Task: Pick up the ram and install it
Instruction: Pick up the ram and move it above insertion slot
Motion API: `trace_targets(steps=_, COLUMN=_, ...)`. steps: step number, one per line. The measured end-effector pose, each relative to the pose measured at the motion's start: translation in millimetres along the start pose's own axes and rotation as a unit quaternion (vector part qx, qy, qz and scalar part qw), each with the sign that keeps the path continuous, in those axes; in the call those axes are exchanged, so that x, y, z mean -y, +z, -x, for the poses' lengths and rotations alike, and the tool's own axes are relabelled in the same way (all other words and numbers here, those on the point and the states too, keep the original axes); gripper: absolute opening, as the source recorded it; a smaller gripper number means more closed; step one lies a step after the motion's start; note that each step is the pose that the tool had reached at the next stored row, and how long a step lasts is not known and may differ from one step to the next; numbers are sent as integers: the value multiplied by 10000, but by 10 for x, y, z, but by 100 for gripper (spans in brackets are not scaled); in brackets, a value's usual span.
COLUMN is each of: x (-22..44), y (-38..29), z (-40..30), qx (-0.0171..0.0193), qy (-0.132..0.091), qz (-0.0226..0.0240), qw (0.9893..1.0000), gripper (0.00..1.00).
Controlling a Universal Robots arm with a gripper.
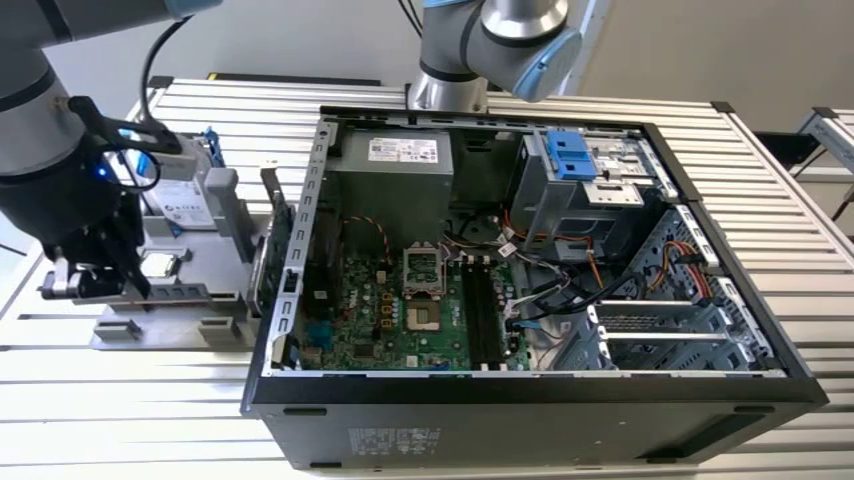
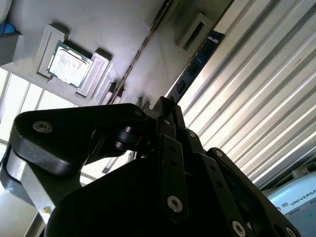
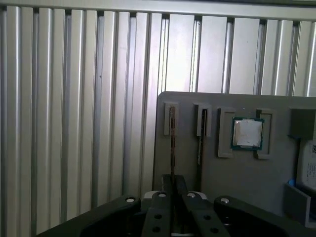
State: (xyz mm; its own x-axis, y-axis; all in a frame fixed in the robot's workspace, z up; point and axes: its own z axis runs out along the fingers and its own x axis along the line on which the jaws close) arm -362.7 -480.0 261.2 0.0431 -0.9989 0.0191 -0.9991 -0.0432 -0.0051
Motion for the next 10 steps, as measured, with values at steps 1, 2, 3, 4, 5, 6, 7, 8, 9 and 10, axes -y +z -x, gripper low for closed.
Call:
trace_targets(steps=1, x=-1, y=-3, z=0, qx=0, qy=0, qz=-2, qw=10000, gripper=0)
trace_targets(steps=2, x=-2, y=-6, z=0, qx=0, qy=0, qz=-4, qw=10000, gripper=0)
trace_targets(steps=3, x=-3, y=-9, z=0, qx=0, qy=0, qz=-5, qw=10000, gripper=0)
trace_targets(steps=4, x=-3, y=-11, z=0, qx=0, qy=0, qz=-7, qw=10000, gripper=0)
trace_targets(steps=5, x=-4, y=-14, z=0, qx=0, qy=0, qz=-8, qw=10000, gripper=0)
trace_targets(steps=6, x=-4, y=-16, z=0, qx=0, qy=0, qz=-9, qw=10000, gripper=0)
trace_targets(steps=7, x=-4, y=-19, z=0, qx=0, qy=0, qz=-9, qw=10000, gripper=0)
trace_targets(steps=8, x=-4, y=-21, z=0, qx=0, qy=0, qz=-10, qw=10000, gripper=0)
trace_targets(steps=9, x=-4, y=-24, z=0, qx=-1, qy=0, qz=-9, qw=10000, gripper=0)
trace_targets(steps=10, x=-4, y=-28, z=0, qx=-1, qy=0, qz=-9, qw=10000, gripper=0)
